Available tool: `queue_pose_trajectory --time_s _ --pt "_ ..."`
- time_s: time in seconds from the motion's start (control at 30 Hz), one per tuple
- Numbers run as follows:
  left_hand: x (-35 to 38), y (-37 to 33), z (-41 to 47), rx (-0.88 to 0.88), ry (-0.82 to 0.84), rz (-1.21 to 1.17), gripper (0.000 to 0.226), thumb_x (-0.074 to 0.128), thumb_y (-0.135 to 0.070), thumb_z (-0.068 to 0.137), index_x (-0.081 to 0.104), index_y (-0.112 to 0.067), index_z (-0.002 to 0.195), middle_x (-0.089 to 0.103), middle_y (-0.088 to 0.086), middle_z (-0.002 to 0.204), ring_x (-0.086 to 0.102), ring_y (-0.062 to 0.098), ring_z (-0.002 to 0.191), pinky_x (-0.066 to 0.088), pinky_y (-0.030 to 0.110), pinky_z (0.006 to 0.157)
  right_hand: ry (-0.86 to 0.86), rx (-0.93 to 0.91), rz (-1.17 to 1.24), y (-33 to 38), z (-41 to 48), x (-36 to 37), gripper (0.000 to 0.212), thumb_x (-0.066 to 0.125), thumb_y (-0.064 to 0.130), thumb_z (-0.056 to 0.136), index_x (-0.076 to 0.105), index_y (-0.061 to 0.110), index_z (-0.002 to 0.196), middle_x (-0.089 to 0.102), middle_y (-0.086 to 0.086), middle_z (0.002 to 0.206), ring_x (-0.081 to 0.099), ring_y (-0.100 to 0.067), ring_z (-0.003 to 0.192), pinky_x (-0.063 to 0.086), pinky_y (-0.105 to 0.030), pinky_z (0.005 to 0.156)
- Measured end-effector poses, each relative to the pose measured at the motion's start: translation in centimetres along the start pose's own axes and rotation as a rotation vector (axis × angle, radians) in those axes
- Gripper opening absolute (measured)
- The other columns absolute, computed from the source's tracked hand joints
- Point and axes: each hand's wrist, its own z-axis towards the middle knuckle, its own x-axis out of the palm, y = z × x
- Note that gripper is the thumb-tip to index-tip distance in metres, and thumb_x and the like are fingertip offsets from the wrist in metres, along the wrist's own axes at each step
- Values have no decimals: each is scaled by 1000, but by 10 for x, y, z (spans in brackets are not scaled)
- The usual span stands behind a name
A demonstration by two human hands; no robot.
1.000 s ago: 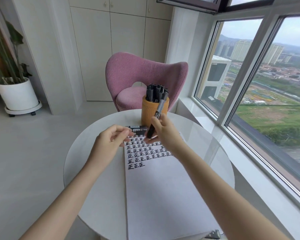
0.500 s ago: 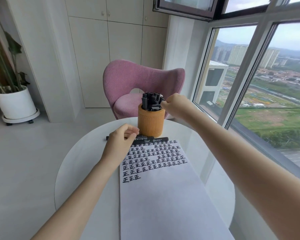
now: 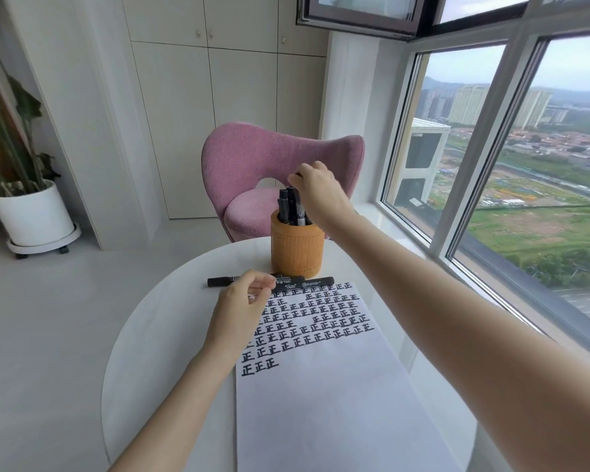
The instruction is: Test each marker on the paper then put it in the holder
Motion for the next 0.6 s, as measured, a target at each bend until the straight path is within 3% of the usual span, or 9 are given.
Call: queue_pose_trajectory --time_s 0.1,0.2,0.33,0.47,0.6 --pt "1 5 -1 -18 -19 -12 17 54 -5 91 65 -18 96 68 -10 97 60 3 93 41 3 75 2 -91 -53 -2 0 9 23 50 12 97 53 1 118 58 -14 111 56 -30 92 44 -40 74" --pt "0 9 -1 -13 -38 11 18 54 -6 91 65 -19 96 67 -12 98 60 2 95 40 6 76 -93 -119 -74 -5 -1 11 17 56 16 93 55 7 108 62 -7 103 53 -24 85 33 -33 63" --pt "-2 13 0 -5 -53 47 17 55 -7 91 65 -19 98 67 -12 99 59 1 93 38 -1 73 -124 -139 -140 -16 -10 19 15 60 19 90 65 6 95 53 -9 105 51 -24 99 42 -34 66" --pt "-1 14 -1 -8 -55 68 17 55 -6 91 65 -18 99 66 -12 98 58 -1 89 37 0 73 -159 -128 -151 -28 -23 25 19 57 22 93 67 11 104 48 -8 107 50 -22 103 37 -31 60" --pt "0 12 -1 -7 -53 67 19 56 -4 89 65 -19 98 66 -11 98 57 -1 88 41 8 76 -249 -186 -48 -31 -44 25 14 55 19 94 64 10 99 51 -7 103 53 -21 83 35 -29 53"
